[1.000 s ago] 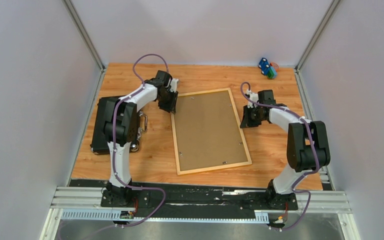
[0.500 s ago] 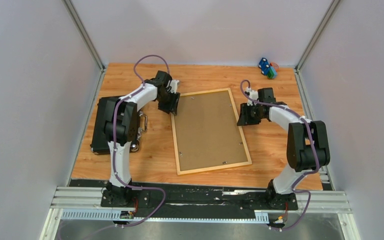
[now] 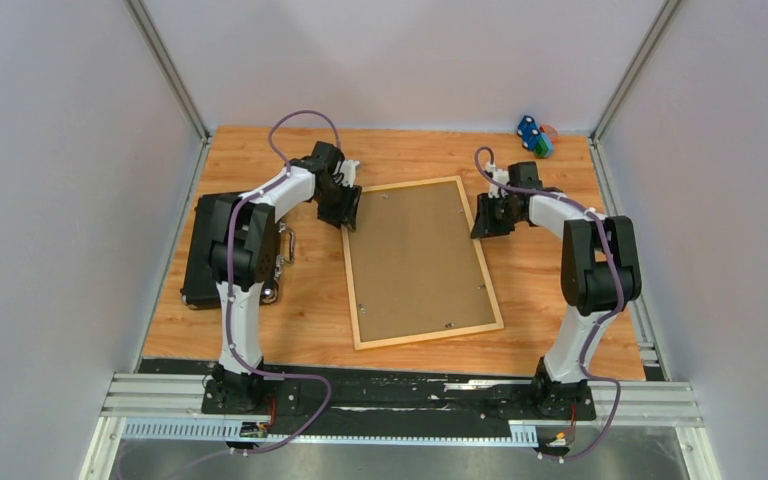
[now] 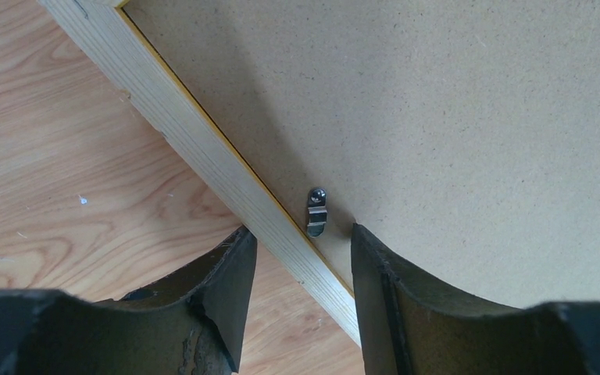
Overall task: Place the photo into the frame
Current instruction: Install the photo frame at the center of the board.
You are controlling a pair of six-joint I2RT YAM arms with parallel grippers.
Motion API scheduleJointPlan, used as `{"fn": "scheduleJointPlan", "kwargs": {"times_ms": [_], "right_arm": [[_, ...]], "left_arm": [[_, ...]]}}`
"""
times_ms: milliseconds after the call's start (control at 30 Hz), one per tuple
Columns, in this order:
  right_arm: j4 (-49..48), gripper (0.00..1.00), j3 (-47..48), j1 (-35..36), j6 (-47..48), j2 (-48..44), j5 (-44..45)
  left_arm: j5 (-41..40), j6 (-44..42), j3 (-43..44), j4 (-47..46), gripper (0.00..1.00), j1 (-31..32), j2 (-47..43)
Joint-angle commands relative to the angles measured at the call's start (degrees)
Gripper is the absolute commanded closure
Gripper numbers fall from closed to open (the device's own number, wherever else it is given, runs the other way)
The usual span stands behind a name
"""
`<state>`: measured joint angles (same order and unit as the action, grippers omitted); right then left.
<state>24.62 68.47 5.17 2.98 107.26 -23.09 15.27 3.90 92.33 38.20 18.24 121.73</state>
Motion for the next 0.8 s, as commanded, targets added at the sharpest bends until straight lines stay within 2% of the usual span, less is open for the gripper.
{"fn": "scheduleJointPlan", "kwargs": {"times_ms": [0,167,300,333,400,567,767], "right_arm": [[-1.1,0.74,2.9,0.2,-0.9,1.4,-0.6],[-1.1,0.88,0.7,0.3,-0.6,0.7,-0.4],[-1.1,0.95,-2.3,0.2,-1.4,-1.8,0.6],[-1.0,0.95,-3.1,0.2,-1.8,-2.8,1.1],[-1.0,0.96,-4.6,0.2,-2.6,-4.4,1.5],[-0.7,0.97,-7.4,0.1,-5.4,-7.4,1.2],[-0.4,0.97,-8.7,0.2,-6.8,-8.7,-0.8]], "left_arm": [[1.2,-1.4,1.8,0.5,0.44,0.0,0.8],[1.8,-2.1,2.6,1.3,0.42,-0.6,1.0],[3.3,-3.3,4.3,2.8,0.33,-1.3,1.5],[3.8,-3.7,4.7,3.0,0.28,-1.4,1.5],[4.3,-5.0,5.3,3.5,0.26,-1.6,1.4],[1.9,-7.3,6.6,5.1,0.28,-1.6,1.7],[-0.1,-7.9,7.0,5.8,0.38,-1.7,2.1]]}}
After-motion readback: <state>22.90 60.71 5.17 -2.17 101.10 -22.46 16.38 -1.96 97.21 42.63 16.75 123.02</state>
